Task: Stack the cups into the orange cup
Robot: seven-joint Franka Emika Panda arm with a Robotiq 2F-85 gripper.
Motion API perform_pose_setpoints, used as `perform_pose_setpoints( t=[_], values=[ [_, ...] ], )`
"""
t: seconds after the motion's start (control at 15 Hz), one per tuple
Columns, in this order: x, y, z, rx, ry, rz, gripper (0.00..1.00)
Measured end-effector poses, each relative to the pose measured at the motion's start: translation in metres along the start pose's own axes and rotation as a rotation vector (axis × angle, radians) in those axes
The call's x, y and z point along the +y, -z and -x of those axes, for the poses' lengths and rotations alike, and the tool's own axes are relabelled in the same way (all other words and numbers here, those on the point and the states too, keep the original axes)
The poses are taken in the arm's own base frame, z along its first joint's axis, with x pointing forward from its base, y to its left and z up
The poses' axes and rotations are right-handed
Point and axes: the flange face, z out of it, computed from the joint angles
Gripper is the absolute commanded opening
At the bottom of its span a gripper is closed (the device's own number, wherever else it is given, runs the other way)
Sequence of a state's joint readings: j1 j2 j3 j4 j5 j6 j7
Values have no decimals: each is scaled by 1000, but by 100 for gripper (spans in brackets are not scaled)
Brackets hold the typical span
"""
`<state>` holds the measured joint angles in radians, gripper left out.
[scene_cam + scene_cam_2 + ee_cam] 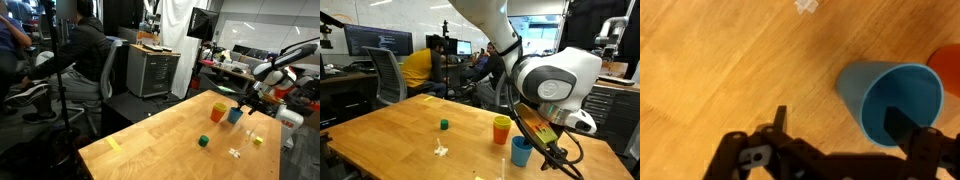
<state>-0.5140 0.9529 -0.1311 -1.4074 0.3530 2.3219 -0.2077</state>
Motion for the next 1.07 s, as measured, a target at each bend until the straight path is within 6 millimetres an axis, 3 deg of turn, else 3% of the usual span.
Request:
perform_pose_setpoints(
  t=[0.6, 0.73, 1.07],
  values=[
    [-27, -8, -9, 2, 35, -33, 4],
    [-28, -6, -11, 7, 36, -34, 0],
    [-28, -5, -11, 7, 41, -29, 2]
  ],
)
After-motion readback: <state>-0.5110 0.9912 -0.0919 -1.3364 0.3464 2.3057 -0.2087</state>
